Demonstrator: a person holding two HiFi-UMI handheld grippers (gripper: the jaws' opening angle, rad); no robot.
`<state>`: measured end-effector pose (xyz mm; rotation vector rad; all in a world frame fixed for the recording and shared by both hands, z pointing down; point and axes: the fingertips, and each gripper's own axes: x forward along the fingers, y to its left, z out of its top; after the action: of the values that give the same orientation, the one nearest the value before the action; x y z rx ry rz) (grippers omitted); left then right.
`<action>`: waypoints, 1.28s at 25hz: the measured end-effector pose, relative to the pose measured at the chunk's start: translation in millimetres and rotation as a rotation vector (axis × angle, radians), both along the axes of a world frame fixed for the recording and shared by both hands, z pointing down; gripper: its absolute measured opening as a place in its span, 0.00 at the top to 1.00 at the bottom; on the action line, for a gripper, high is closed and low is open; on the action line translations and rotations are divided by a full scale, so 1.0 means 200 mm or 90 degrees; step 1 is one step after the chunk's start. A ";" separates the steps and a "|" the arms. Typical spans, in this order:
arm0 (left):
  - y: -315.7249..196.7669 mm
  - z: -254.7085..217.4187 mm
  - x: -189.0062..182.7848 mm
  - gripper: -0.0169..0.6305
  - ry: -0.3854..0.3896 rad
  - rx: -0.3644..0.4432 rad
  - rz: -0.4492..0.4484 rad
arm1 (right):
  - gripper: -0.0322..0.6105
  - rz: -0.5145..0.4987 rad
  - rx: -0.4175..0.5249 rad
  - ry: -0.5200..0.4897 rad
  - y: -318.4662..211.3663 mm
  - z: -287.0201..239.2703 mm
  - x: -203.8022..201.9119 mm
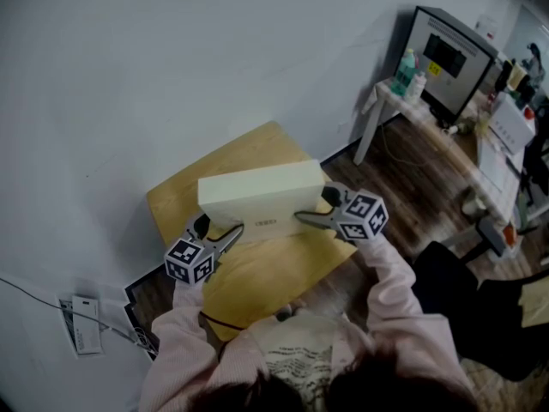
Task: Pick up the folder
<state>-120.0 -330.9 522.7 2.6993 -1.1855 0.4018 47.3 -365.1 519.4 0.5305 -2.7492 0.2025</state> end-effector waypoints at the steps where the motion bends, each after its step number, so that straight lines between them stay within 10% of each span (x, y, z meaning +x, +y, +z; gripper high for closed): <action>1: 0.00 -0.01 0.00 0.43 0.002 0.002 -0.001 | 0.43 0.000 -0.001 -0.002 0.00 -0.01 0.00; 32: 0.23 -0.44 0.06 0.43 0.036 0.101 -0.034 | 0.43 0.016 0.054 -0.091 0.21 -0.43 0.07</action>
<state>-107.8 -285.5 434.7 2.7818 -1.3234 0.2310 60.8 -322.2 433.0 0.5937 -2.9021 0.1342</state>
